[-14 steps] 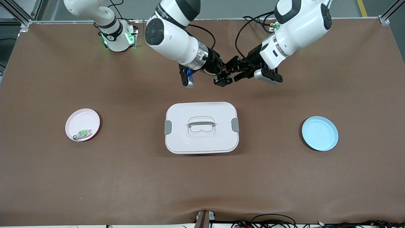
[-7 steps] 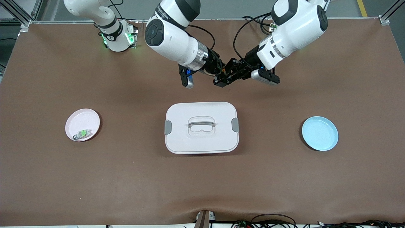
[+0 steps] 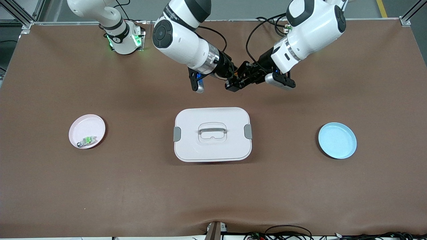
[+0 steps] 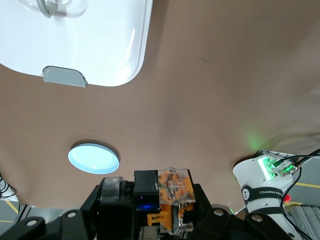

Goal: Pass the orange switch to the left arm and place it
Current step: 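Grasp the switch with the left gripper while the right gripper releases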

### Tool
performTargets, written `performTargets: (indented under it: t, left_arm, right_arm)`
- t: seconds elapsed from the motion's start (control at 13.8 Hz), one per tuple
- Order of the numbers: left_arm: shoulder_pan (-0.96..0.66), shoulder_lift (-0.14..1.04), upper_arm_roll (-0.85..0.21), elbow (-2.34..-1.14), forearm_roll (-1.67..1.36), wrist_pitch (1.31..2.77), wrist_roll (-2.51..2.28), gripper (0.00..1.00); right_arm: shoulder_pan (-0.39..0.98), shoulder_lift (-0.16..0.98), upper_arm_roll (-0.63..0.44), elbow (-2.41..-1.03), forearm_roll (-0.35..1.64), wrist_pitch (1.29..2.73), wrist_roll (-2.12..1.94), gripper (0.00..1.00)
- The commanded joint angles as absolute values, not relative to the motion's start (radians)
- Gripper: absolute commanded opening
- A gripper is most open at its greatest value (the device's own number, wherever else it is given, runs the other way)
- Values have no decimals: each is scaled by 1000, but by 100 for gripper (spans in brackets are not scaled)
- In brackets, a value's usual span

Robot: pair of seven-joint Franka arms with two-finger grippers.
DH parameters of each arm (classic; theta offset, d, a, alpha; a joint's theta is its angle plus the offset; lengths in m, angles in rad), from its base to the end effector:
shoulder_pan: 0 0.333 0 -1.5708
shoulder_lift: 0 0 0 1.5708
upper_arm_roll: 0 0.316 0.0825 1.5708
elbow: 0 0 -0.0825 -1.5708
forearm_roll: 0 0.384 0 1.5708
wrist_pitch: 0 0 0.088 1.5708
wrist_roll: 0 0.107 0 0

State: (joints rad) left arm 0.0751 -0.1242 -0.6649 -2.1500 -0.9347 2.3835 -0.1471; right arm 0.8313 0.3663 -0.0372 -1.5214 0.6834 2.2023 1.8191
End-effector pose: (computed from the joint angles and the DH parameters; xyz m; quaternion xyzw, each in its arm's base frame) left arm 0.4473 -0.3199 0.4808 0.9301 0.0648 0.0304 0.3604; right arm 0.4724 0.5171 0.4899 -0.7389 0.5888 0.2432 0.2195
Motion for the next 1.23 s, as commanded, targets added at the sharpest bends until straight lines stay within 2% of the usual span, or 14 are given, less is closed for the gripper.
performTargets:
  t: [0.0, 0.07, 0.14, 0.22, 0.29, 0.36, 0.43, 0.87, 1.16]
  left_arm:
    - [109, -135, -667, -2143, -901, 2388, -156, 0]
    - [110, -133, -667, -2143, -890, 2388, -158, 0]
    - [120, -133, -667, -2143, -887, 2388, -158, 0]
    - [135, -133, -667, -2140, -878, 2387, -156, 0]
    - [137, -133, -667, -2134, -865, 2381, -158, 0]
    - [138, -130, -667, -2128, -858, 2378, -158, 0]
    - [140, -130, -667, -2126, -856, 2378, -158, 0]
    - [172, -130, -667, -2128, -804, 2358, -158, 0]
    - [282, -130, -667, -2103, -605, 2248, -153, 0]
  right_arm:
    - [844, 377, -48, -1500, 696, 2201, 1827, 21]
    - [844, 377, -48, -1500, 696, 2201, 1827, 25]
    - [844, 377, -48, -1500, 698, 2201, 1828, 33]
    - [844, 377, -48, -1500, 698, 2201, 1833, 47]
    - [844, 377, -48, -1500, 699, 2201, 1835, 56]
    - [842, 377, -48, -1500, 699, 2201, 1836, 86]
    - [844, 377, -48, -1500, 699, 2201, 1838, 100]
    - [830, 374, -48, -1488, 701, 2189, 1836, 100]
    - [818, 362, -52, -1482, 693, 2177, 1827, 100]
